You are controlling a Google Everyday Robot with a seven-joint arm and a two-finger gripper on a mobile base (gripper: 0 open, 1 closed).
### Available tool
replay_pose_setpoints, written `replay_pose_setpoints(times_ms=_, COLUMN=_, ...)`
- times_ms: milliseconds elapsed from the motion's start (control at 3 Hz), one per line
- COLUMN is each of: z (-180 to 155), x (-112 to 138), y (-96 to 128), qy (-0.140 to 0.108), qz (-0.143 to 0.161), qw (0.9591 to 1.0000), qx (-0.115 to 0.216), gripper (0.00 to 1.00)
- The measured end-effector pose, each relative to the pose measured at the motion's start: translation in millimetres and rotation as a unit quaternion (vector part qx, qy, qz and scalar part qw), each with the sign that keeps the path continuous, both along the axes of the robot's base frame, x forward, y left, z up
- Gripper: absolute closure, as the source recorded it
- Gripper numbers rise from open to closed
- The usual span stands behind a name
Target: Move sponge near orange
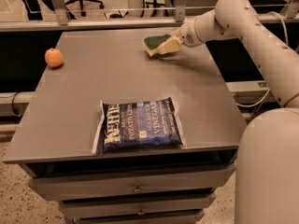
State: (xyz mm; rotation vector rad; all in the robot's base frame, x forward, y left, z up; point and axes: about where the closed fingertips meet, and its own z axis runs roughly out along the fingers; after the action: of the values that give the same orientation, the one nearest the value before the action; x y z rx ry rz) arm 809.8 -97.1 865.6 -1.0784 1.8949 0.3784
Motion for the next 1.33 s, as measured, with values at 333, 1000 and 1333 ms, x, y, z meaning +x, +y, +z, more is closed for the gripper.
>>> replay_pose_setpoints(times_ms=333, z=50, x=-12, y=5, qy=-0.049, qz=0.012, qw=0.9985, qx=-0.018, gripper=1.0)
replay_pose_setpoints(times_ms=1000, z=54, x=-25, y=60, qy=-0.056, qz=0.038, qw=0.9953, qx=-0.069, gripper=1.0)
replay_pose_setpoints(times_ms=1333, z=44, x=-24, y=105, qy=-0.044, qz=0.055, qw=0.9959, qx=-0.058, gripper=1.0)
